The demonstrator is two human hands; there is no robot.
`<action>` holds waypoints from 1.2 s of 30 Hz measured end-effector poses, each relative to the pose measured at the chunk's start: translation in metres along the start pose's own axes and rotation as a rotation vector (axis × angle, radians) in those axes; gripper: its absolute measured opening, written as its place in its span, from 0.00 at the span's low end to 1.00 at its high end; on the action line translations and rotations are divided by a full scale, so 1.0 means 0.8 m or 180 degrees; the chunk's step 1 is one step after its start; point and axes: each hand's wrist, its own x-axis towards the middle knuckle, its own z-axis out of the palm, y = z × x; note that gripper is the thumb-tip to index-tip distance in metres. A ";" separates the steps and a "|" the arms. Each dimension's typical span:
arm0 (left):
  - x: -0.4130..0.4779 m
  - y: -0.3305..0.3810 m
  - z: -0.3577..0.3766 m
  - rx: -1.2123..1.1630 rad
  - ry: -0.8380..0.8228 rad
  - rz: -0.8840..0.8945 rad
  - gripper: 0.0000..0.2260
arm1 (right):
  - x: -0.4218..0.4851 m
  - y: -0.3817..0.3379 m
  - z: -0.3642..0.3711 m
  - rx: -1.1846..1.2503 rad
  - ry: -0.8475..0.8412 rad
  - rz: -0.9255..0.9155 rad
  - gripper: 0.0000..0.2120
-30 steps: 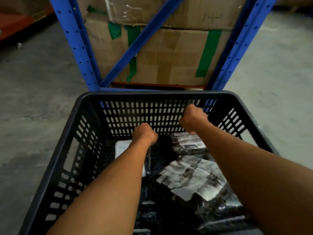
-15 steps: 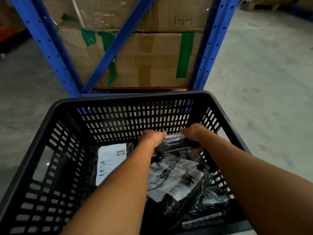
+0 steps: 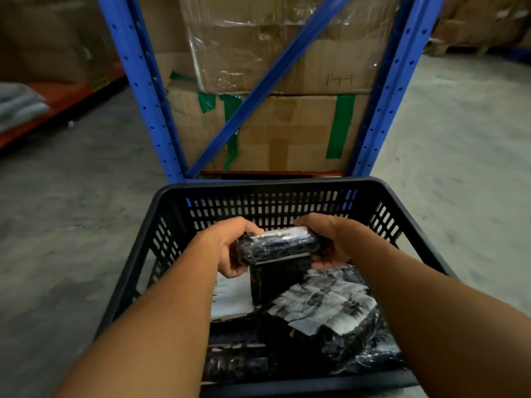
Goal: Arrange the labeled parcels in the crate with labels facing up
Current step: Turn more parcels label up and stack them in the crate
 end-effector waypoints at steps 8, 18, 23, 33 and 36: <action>-0.027 -0.036 -0.083 0.0086 -0.0145 0.0328 0.08 | -0.036 -0.026 0.057 0.0085 -0.0557 -0.0369 0.09; -0.051 -0.034 -0.093 -0.0278 -0.0029 0.0818 0.17 | -0.053 -0.037 0.046 -0.0148 -0.0492 -0.1071 0.18; -0.066 -0.020 -0.070 -0.0624 -0.0472 0.0922 0.21 | -0.070 -0.052 0.043 0.0054 -0.0106 -0.1668 0.34; -0.045 -0.020 -0.058 -0.1452 -0.1291 0.1337 0.42 | -0.078 -0.053 0.034 0.0237 -0.1283 -0.1902 0.20; -0.052 -0.017 -0.059 -0.1258 -0.1346 0.1602 0.34 | -0.073 -0.053 0.045 0.0045 -0.1180 -0.1884 0.22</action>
